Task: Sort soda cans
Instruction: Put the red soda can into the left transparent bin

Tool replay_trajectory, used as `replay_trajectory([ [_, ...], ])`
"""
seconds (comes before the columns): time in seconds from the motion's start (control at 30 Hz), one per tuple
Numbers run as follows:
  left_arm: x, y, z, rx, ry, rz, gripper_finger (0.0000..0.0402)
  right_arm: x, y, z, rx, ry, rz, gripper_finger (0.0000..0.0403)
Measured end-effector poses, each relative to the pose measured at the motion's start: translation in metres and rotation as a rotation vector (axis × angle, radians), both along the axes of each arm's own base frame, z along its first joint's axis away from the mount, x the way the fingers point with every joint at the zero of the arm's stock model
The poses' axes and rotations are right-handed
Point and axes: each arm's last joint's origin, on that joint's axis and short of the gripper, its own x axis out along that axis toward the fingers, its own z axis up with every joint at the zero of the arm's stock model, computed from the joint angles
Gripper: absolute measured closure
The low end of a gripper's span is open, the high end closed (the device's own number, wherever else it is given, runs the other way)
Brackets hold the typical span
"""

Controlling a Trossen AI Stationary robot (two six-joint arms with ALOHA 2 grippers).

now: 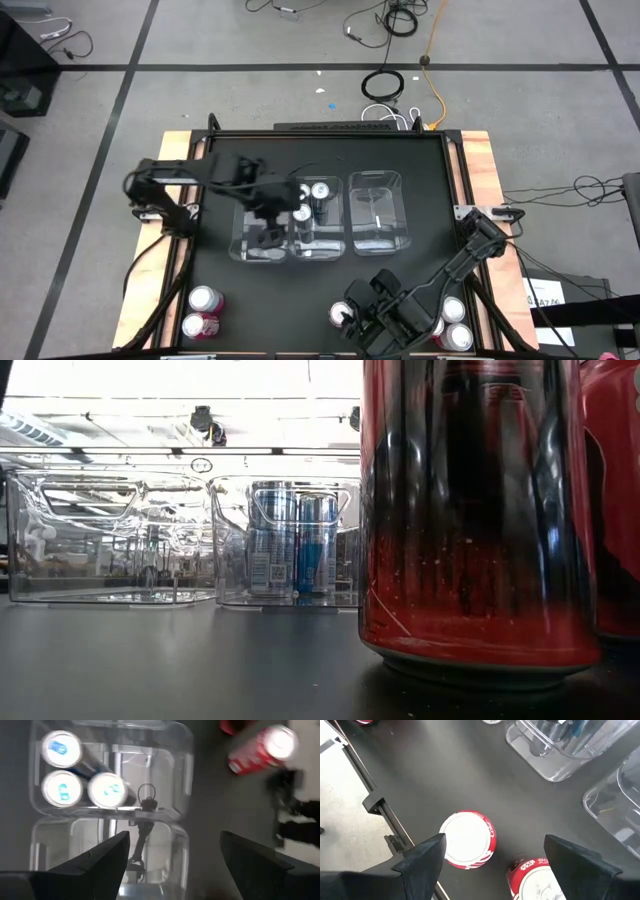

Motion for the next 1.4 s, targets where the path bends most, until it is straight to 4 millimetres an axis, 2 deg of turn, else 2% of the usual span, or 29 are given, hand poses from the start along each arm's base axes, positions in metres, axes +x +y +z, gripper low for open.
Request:
replay_trajectory([
  [0.07, -0.013, -0.012, 0.005, 0.002, 0.015, -0.047, 0.0083, -0.001, 0.002, 0.0, -0.002, -0.001, 0.014, 0.0074],
  [0.2, -0.032, -0.039, 0.007, 0.002, 0.018, -0.027, 0.0083, -0.002, 0.004, 0.0, -0.006, -0.002, 0.037, 0.0074],
  [0.3, -0.038, -0.067, 0.001, 0.009, -0.028, -0.152, 0.0083, -0.004, 0.008, 0.0, -0.008, -0.003, 0.063, 0.0074],
  [0.47, -0.043, -0.106, -0.023, 0.018, -0.179, -0.197, 0.0083, -0.009, 0.014, 0.001, -0.013, -0.002, 0.1, 0.0074],
  [0.63, -0.051, -0.126, -0.063, -0.038, -0.257, -0.193, 0.0083, -0.014, 0.02, 0.001, -0.019, -0.001, 0.132, 0.0074],
  [0.8, -0.058, -0.129, -0.098, -0.105, -0.35, -0.187, 0.0083, -0.016, 0.022, 0.001, -0.025, 0.001, 0.147, 0.0074],
  [0.97, -0.07, -0.118, -0.119, -0.148, -0.439, -0.171, 0.0083, -0.018, 0.021, 0.0, -0.011, 0.012, 0.099, 0.0074],
  [1.2, -0.096, -0.096, -0.136, -0.125, -0.486, -0.133, 0.0083, -0.025, 0.006, -0.004, -0.001, 0.154, -0.046, 0.0074],
  [1.4, -0.117, -0.08, -0.137, -0.144, -0.543, -0.147, 0.0083, -0.013, -0.01, -0.005, 0.026, 0.221, -0.037, 0.0074],
])
